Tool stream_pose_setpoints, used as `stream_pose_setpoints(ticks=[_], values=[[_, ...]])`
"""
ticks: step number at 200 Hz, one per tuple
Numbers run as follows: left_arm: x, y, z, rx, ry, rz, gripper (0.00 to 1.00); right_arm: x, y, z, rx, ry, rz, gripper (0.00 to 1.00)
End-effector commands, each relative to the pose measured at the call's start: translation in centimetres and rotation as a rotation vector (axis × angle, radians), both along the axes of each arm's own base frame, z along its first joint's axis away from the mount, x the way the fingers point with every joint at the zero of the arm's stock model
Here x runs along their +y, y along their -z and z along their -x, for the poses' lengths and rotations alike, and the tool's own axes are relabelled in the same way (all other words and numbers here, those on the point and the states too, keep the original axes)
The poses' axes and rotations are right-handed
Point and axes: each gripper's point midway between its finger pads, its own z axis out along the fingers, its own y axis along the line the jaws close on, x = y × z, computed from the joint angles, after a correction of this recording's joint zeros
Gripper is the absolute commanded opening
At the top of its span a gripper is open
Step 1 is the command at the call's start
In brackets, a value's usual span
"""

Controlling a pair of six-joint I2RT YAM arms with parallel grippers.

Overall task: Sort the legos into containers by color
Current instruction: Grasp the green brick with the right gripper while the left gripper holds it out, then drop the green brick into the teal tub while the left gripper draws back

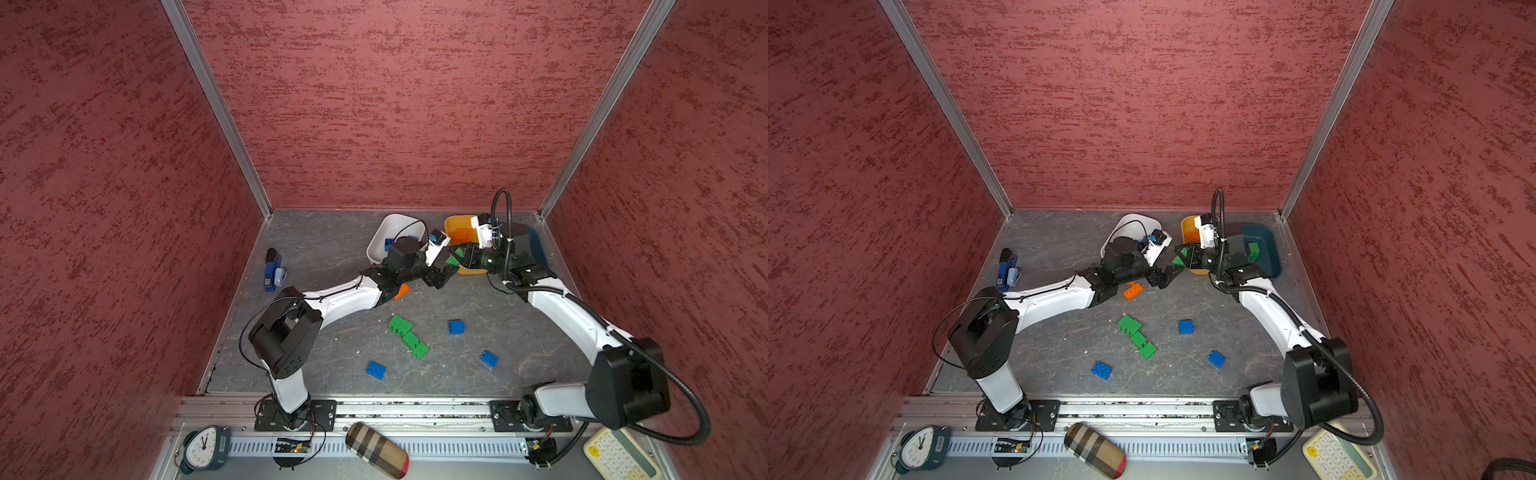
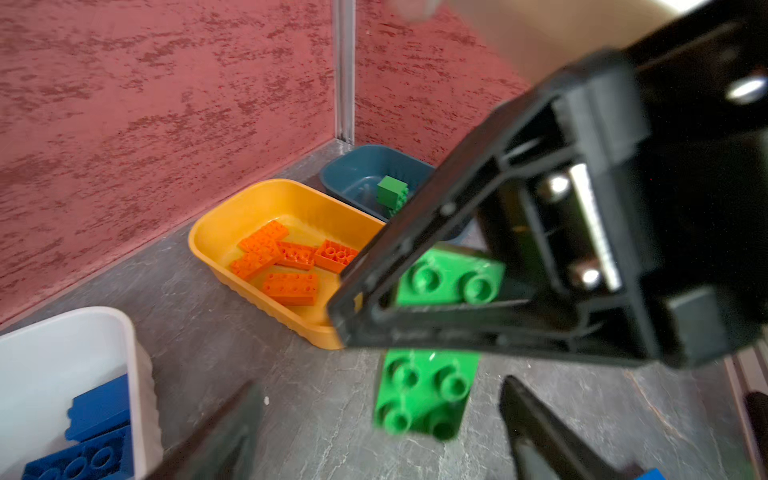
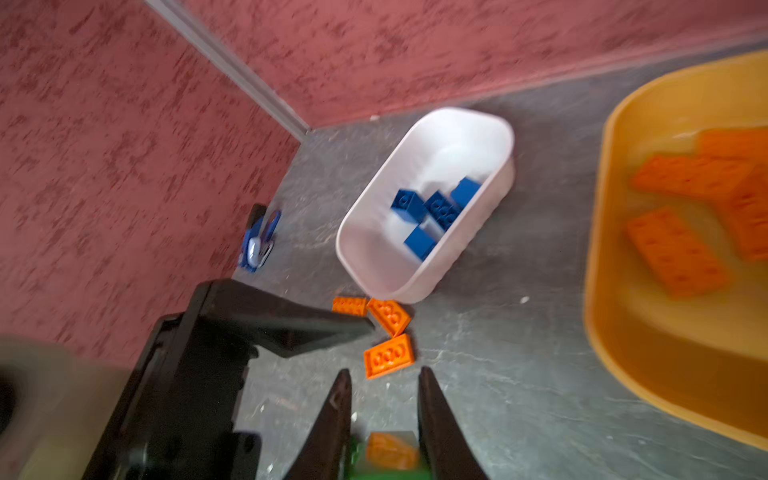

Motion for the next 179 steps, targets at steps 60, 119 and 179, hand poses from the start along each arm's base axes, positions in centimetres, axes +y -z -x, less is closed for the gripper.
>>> stream_pose_setpoints(ticks=[60,119,179], values=[[6.1,-2.6,-2.1,-0.124,-0.348,0.151,1.00,-21.9,0.7,-5.9,-0.064,0.816,0.234,0.00],[9.5,-2.5,-1.7,-0.105,-0.458,0.159,1.00,-30.5,9.2,-7.5,0.251,0.976,0.448,0.00],[10.0,-1.7,-1.5,-0.090,-0.463,0.121,1.00,-31.7,14.4,-11.3,0.374,0.945,0.513,0.00]])
